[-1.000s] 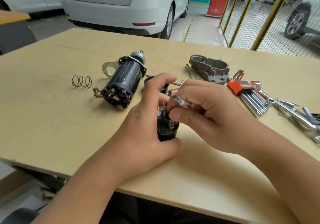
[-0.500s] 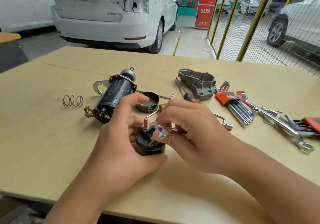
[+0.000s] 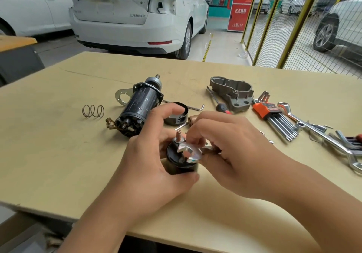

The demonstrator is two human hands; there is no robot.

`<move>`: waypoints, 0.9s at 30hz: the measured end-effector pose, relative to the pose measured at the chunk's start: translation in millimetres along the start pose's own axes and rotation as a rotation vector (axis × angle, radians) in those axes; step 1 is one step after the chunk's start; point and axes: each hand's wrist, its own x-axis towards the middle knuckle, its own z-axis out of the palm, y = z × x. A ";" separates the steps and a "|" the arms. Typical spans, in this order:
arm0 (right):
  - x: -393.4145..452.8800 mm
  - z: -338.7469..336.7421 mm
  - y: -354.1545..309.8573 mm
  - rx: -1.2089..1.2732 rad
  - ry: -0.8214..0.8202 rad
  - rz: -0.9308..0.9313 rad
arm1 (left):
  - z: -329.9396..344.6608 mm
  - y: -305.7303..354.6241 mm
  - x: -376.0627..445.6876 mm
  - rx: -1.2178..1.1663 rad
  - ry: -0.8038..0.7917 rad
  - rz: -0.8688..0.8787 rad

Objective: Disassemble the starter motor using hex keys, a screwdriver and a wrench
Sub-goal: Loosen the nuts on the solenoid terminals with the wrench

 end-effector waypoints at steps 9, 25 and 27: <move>-2.4 -19.6 23.5 0.202 -0.226 0.253 | 4.1 -2.8 0.9 0.214 0.201 -0.168; -3.3 -25.3 14.2 0.958 -0.346 0.602 | -7.3 -10.3 -2.2 0.007 0.110 -0.117; -2.7 -27.3 12.8 0.995 -0.372 0.634 | -8.2 -8.8 -2.4 0.032 0.085 -0.096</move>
